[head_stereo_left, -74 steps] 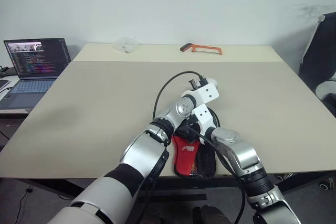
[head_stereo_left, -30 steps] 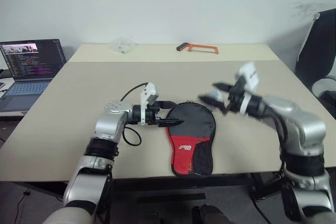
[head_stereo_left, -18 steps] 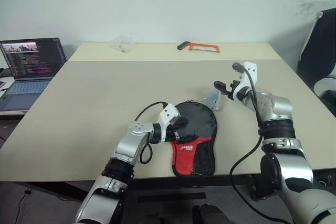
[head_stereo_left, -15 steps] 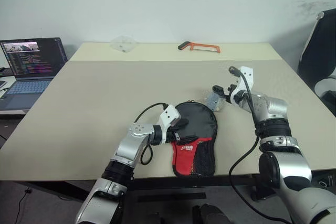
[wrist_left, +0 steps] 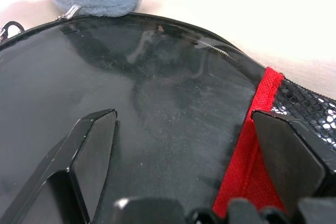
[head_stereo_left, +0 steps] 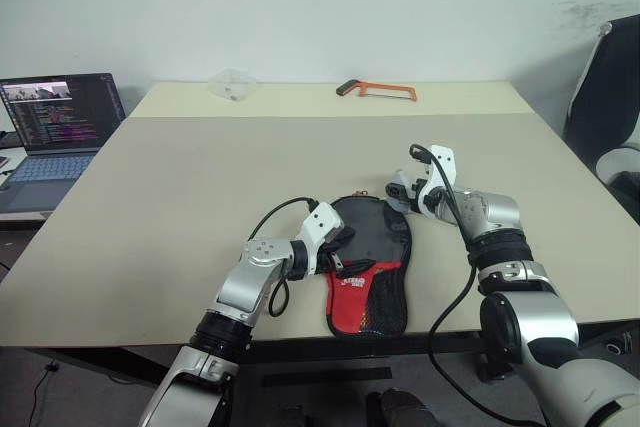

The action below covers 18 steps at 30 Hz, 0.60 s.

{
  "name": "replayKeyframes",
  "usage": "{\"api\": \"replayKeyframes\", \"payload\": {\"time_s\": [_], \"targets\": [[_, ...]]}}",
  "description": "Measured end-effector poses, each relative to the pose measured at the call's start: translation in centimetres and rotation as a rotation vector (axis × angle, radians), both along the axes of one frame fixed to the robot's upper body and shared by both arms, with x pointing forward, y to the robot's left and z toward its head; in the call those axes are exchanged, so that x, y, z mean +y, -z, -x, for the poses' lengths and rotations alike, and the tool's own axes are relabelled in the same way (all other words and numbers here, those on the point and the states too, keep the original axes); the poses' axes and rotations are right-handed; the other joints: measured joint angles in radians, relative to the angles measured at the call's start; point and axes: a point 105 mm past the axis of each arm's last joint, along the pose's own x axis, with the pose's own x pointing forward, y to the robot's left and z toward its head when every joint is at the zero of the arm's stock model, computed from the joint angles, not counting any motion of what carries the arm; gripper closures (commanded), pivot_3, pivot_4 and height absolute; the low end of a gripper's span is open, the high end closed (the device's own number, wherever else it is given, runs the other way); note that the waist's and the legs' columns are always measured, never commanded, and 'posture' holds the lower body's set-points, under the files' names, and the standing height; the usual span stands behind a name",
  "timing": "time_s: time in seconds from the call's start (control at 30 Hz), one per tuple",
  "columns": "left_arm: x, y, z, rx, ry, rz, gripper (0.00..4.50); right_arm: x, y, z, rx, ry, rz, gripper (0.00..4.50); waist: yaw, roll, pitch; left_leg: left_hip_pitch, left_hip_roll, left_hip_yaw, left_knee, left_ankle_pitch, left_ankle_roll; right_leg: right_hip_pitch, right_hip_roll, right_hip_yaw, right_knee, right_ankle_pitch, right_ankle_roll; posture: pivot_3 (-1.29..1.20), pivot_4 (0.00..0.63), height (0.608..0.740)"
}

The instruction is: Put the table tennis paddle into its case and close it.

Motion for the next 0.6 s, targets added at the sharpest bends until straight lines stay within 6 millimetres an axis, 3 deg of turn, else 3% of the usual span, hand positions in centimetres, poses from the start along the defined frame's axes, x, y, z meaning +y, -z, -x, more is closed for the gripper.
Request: {"api": "replayKeyframes", "payload": {"time_s": [0.17,0.27,0.37,0.47,0.6], "targets": [[-0.5,0.1,0.1,0.010,0.000,0.012,0.00,-1.9,-0.9,-0.6,-0.061,0.084,0.018,2.98,0.003,0.000,0.000,0.000,-0.001,0.000,0.000,0.000,0.000,0.000,0.001,0.000,0.000,0.000,0.000,0.00,0.150,0.740],[-0.6,0.1,0.1,0.011,-0.003,0.014,0.00,-3.4,-1.4,-0.9,-0.104,0.109,0.114,3.69,0.005,0.000,0.000,-0.001,-0.001,0.000,0.000,0.000,0.000,0.001,0.002,0.000,-0.001,0.000,0.000,0.00,0.150,0.740],[-0.8,0.2,0.2,0.015,0.004,0.019,0.00,-5.3,-1.3,-0.7,-0.127,0.120,0.240,4.00,0.006,0.000,0.000,0.000,-0.002,-0.001,0.000,0.000,0.000,0.002,0.002,-0.001,-0.002,0.000,0.001,0.00,0.150,0.740],[-0.8,0.3,0.3,0.018,0.008,0.024,0.00,-6.7,-0.5,0.0,-0.125,0.091,0.337,4.04,0.007,0.001,0.000,0.000,-0.002,-0.001,0.000,0.000,0.000,0.002,0.002,-0.001,-0.002,-0.001,0.001,0.00,0.150,0.740],[-0.8,0.4,0.5,0.022,0.016,0.029,0.00,-8.3,-0.9,1.1,-0.137,0.036,0.434,4.06,0.010,0.003,-0.001,0.000,-0.002,-0.002,0.001,0.000,0.000,0.003,0.002,-0.001,-0.002,-0.003,0.005,0.00,0.150,0.740]]}}
